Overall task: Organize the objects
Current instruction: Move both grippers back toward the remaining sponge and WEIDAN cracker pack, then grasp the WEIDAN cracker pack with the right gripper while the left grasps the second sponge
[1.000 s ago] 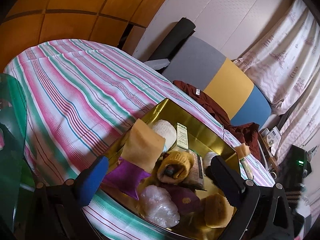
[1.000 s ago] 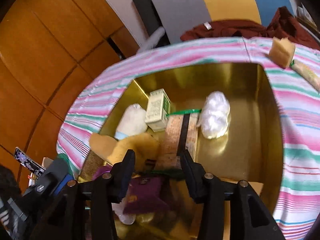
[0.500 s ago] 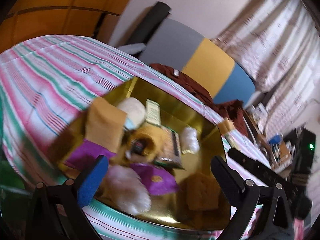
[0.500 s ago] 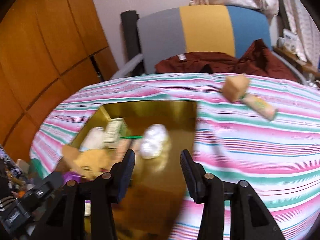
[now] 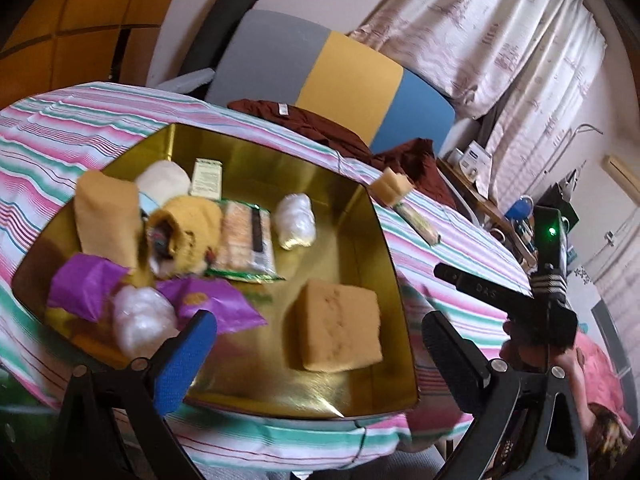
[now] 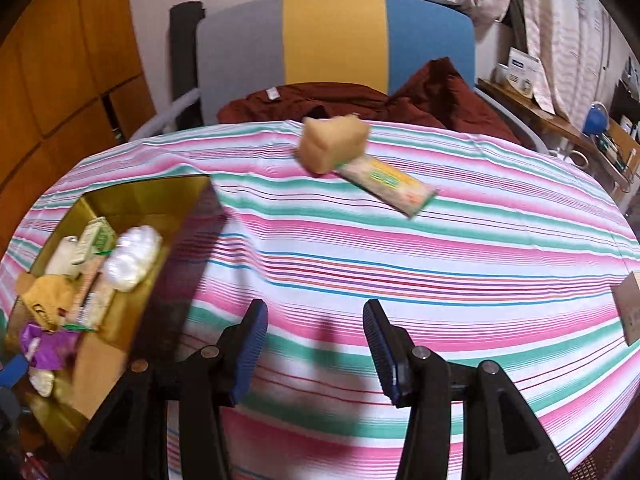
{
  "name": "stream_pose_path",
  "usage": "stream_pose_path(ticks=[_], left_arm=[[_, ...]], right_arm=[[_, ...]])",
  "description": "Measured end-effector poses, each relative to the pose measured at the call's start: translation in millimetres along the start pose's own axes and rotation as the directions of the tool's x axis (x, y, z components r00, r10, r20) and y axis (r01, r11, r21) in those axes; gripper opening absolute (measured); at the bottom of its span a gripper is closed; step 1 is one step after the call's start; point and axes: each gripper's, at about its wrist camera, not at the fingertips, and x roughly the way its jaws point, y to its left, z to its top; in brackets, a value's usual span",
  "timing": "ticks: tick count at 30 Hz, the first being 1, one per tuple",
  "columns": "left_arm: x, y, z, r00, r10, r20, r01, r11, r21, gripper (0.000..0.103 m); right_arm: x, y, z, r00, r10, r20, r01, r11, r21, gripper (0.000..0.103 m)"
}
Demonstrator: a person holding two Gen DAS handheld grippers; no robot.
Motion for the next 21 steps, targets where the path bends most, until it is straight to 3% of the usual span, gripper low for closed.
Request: stream_pose_path(ticks=[11, 15, 21], left_arm=[[10.9, -31.7, -0.2, 0.998, -0.039, -0.051, 0.041, 0.998, 0.037, 0.103], [15.1, -42.7, -0.2, 0.996, -0.047, -0.070, 0.052, 0.996, 0.066, 0.103], [22.2, -51.9, 1.2, 0.994, -0.051, -0.092, 0.058, 0.995, 0.082, 0.103]], right_arm=[[21.1, -27.4, -0.1, 0.999, -0.046, -0.026, 0.046, 0.999, -0.003, 0.051], [29.7, -30.5, 3.8, 0.998, -0.052, -0.034, 0.050, 0.998, -0.038, 0.059], [45.3, -41.9, 12.3, 0.999, -0.036, -0.033, 0.032, 0.994, -0.103, 0.059]])
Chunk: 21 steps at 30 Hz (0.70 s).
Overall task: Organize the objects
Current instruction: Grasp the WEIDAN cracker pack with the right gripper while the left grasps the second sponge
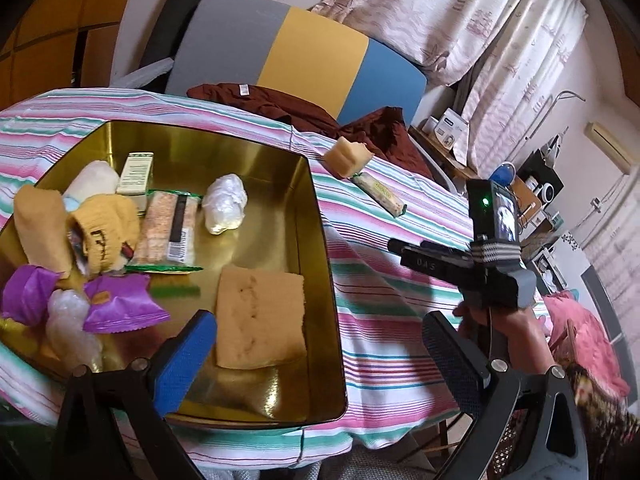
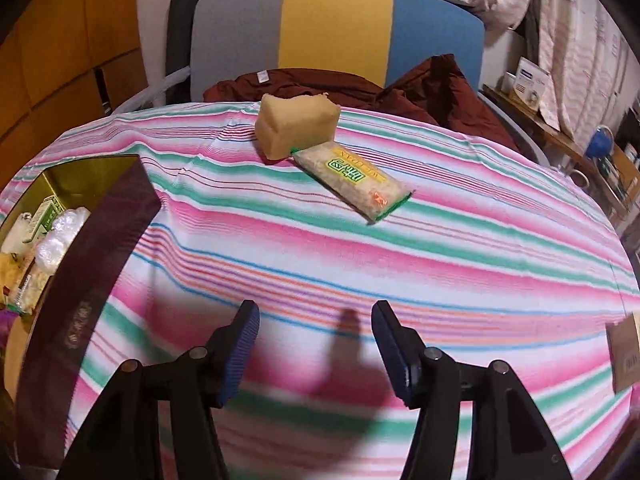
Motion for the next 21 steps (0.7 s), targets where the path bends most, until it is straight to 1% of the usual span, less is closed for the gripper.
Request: stream_pose_path(ticks=[2, 5, 7, 10, 14, 16, 19, 21], left_arm=[[2.6, -2.3, 0.1, 1.000, 0.001, -0.007, -0.001, 1.000, 0.009, 0.103], [6.2, -4.8, 1.9, 1.000, 0.003, -0.018, -0.003, 1.000, 0.022, 0.103], [8.5, -6.4, 3.1, 1.000, 0.003, -0.024, -0.002, 1.000, 0.026, 0.103], [13.6, -8.3, 4.7, 0.999, 0.004, -0.039, -0.003, 0.999, 0.032, 0.103], [17.4, -10.5, 8.4, 0.998, -0.001, -0.055, 0.003, 0.999, 0.037, 0.103], [17.4, -12.4, 10.5, 0.998, -0.003, -0.057, 0.006, 0.999, 0.046, 0.103], [18.0, -14.5, 14.4, 0.998, 0.000, -0.056, 0.003, 0.998, 0.059, 0.103], [19.8, -16.2, 17.1, 0.998, 0.006, -0.057, -0.002, 0.998, 0.069, 0.103]], right_arm=[[6.2, -8.9, 8.4, 1.000, 0.015, 0.006, -0.015, 1.000, -0.002, 0.060], [15.0, -24.4, 27.7, 0.999, 0.019, 0.029, -0.020, 1.000, 0.011, 0.064], [21.0, -33.7, 44.5, 0.999, 0.004, 0.053, -0.005, 1.000, 0.022, 0.065], [34.8, -40.5, 70.9, 0.998, 0.026, 0.064, -0.027, 0.999, 0.026, 0.067], [62.3, -42.7, 96.6, 0.997, 0.065, 0.035, -0.065, 0.998, 0.006, 0.067], [76.6, -41.2, 104.9, 0.997, 0.074, 0.014, -0.074, 0.997, -0.029, 0.067], [94.6, -39.1, 109.0, 0.995, 0.098, -0.033, -0.101, 0.991, -0.087, 0.067], [100.2, -38.2, 104.7, 0.994, 0.098, -0.050, -0.103, 0.989, -0.111, 0.067]])
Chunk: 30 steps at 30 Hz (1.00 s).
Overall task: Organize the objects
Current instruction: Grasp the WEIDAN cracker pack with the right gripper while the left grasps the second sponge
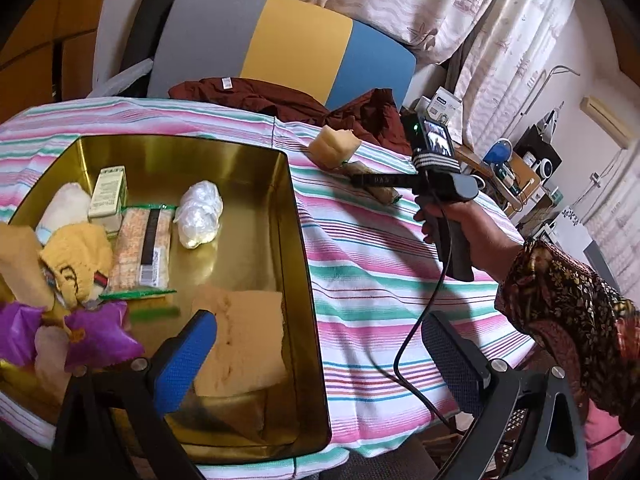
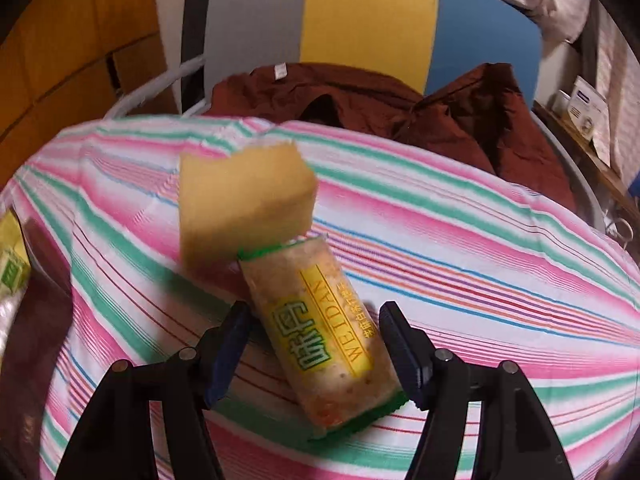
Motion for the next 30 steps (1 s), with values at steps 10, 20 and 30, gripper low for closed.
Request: stream_pose_path(ticks=[10, 20, 30], left_arm=[[20.2, -15.2, 33.9, 1.000, -0.003, 0.004, 0.003, 1.000, 0.023, 0.103], [96.0, -49.0, 121.8, 0.999, 0.023, -0.028, -0.019, 0.987, 0.158, 0.103], [213.9, -51.6, 185.4, 0.970, 0.215, -0.108, -0.179, 0.945, 0.274, 0.103]], right_arm=[[-23.1, -13.0, -40.5, 0.996, 0.042, 0.076, -0.053, 0.987, 0.152, 0.051], [-50.4, -31.7, -84.9, 0.988, -0.145, 0.059, 0.117, 0.935, 0.334, 0.050], [-51.8, -28.1, -90.6, 0.979, -0.178, 0.095, 0.137, 0.931, 0.338, 0.050]])
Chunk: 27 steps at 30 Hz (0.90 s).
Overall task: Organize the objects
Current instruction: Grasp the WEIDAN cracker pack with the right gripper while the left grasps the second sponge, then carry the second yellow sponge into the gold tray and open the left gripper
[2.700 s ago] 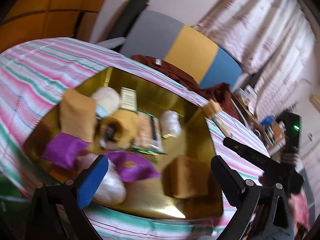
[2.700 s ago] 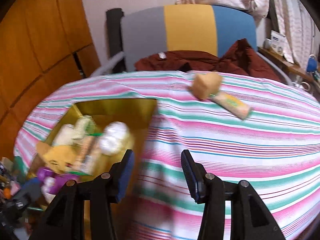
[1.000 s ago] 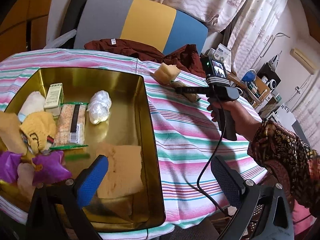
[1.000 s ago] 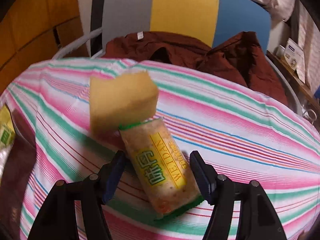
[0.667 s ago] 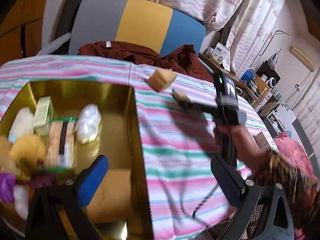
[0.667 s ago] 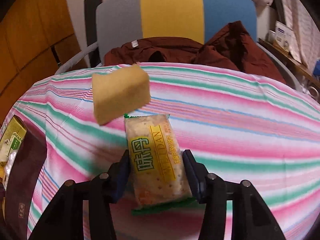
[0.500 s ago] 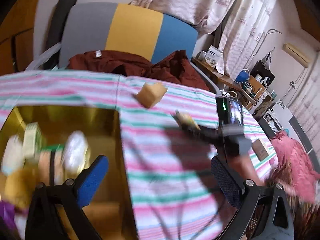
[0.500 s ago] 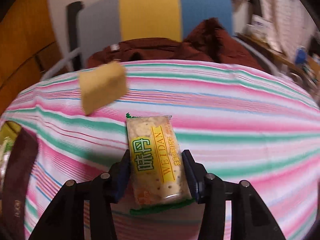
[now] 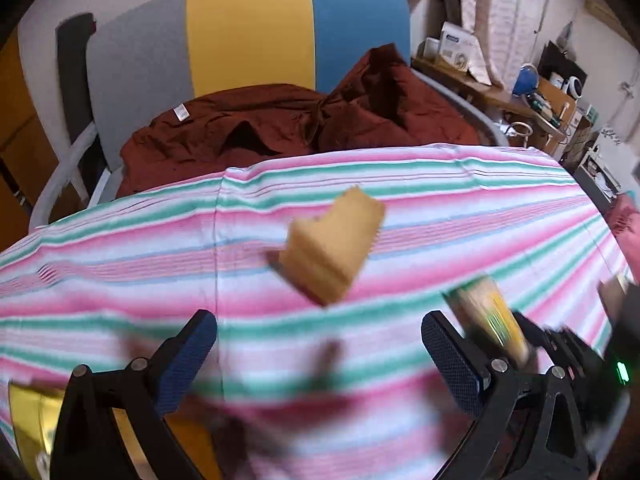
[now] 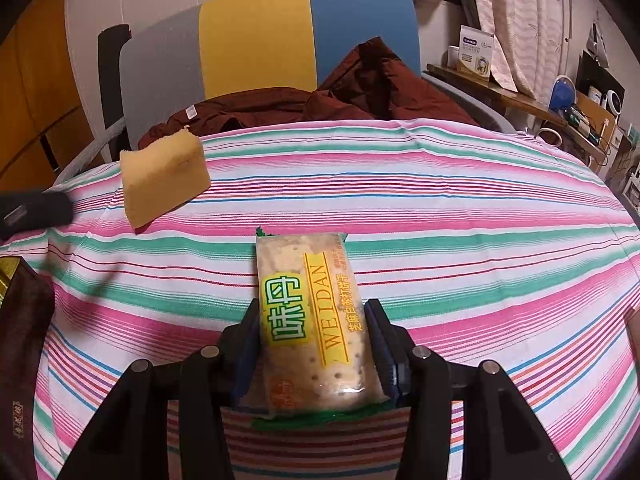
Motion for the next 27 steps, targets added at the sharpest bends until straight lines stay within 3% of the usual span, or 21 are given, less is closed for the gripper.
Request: stream_pose_path(ticks=[5, 12, 13, 14, 16, 27], left_arm=[[33.1, 2.2, 27.4, 0.998, 0.067, 0.001, -0.067, 0.998, 0.006, 0.103], [58.1, -17.0, 39.3, 0.997, 0.081, 0.009, -0.081, 0.989, 0.123, 0.101], [62.7, -18.4, 37.6, 0.997, 0.073, -0.004, -0.072, 0.989, 0.127, 0.093], [66.8, -19.8, 37.6, 0.998, 0.058, -0.017, -0.056, 0.991, 0.123, 0.077], [73.0, -18.7, 35.2, 0.997, 0.056, -0.046, -0.050, 0.993, 0.105, 0.062], [25.6, -1.8, 21.4, 0.999, -0.024, 0.042, 0.024, 1.000, 0.000, 0.058]], right_arm=[[1.0, -0.7, -1.7, 1.000, -0.006, 0.013, 0.006, 1.000, 0.001, 0.050], [3.3, 0.4, -2.1, 1.000, -0.012, 0.026, 0.012, 1.000, -0.001, 0.050], [3.2, 0.8, -2.5, 1.000, -0.014, 0.028, 0.014, 1.000, -0.002, 0.050], [3.1, 1.4, -3.1, 0.999, -0.018, 0.029, 0.018, 1.000, -0.004, 0.050], [3.5, 1.8, -3.4, 0.999, -0.024, 0.033, 0.024, 1.000, -0.006, 0.050], [4.3, 2.2, -4.6, 0.998, -0.047, 0.046, 0.048, 0.999, -0.010, 0.050]])
